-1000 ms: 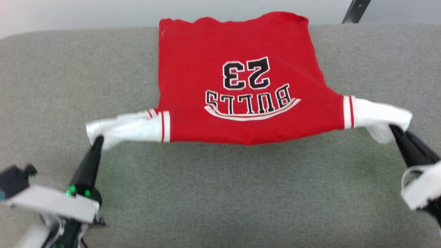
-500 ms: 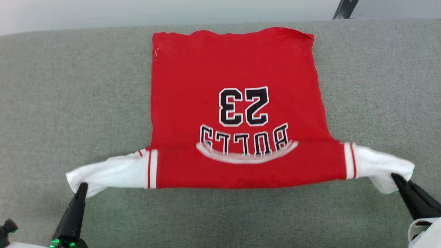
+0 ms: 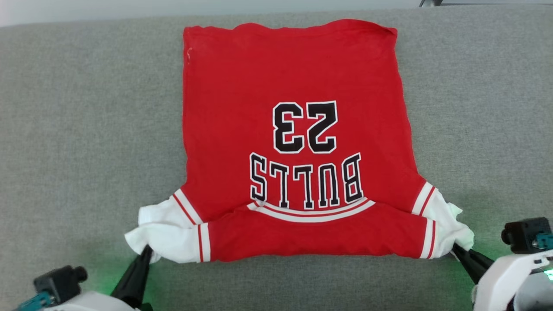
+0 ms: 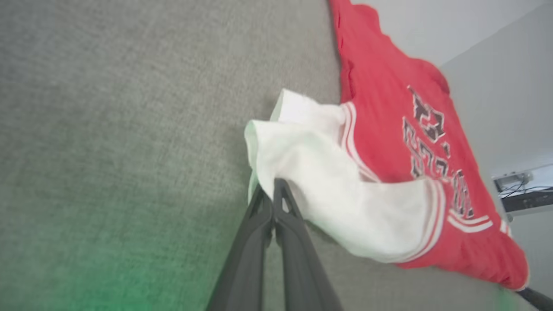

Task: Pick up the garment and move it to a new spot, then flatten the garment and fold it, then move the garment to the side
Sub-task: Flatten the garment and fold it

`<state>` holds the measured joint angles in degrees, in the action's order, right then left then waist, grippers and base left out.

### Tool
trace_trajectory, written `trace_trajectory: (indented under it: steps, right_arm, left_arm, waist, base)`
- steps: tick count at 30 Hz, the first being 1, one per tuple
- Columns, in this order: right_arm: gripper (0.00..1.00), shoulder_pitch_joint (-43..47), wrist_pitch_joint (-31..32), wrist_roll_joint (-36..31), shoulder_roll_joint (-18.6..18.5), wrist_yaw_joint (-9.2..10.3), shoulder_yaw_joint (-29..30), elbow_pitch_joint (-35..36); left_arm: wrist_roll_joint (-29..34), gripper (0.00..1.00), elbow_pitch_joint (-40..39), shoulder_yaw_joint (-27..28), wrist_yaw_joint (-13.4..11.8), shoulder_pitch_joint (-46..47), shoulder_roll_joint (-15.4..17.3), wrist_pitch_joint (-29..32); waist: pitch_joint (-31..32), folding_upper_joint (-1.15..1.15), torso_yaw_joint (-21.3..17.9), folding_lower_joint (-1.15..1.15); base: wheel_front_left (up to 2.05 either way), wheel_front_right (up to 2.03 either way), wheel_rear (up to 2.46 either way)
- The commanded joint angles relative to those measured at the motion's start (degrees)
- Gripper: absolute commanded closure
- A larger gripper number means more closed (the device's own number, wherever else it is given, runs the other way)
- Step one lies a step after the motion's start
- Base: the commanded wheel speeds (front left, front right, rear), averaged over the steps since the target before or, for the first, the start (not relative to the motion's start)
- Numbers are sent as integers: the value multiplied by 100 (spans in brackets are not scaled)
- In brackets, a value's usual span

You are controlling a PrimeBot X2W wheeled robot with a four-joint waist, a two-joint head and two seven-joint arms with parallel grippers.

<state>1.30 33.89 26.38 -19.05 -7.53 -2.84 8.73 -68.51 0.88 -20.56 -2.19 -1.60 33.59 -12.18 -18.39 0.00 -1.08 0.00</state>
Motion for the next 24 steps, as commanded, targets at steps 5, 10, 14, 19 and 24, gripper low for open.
trace_trajectory:
  steps: [5,10,14,19,24]
  right_arm:
    - [100,-274,-253,-39,21,7,-432,-595]
    - [100,-366,-373,-105,-5,7,-793,-1023]
    - [100,-412,-470,-200,4,2,-1004,-1294]
    - [100,-448,-610,-205,51,-12,-1174,-1514]
    - [100,-500,-718,-187,54,-14,-1261,-1589]
  left_arm:
    - [560,100,547,-481,-147,341,-62,176]
    - [904,100,971,-821,-301,542,-111,398]
    - [1014,100,1227,-1007,-317,658,-181,571]
    - [1049,100,1426,-1072,-259,741,-264,555]
    - [1060,100,1490,-1096,-213,766,-288,492]
  waist:
    - [-92,0,96,0]
    - [-165,0,128,0]
    - [-179,0,122,0]
    - [-150,0,101,0]
    - [-110,0,66,0]
  base:
    - [0,0,0]
    - [0,0,0]
    - [0,0,0]
    - [0,0,0]
    - [0,0,0]
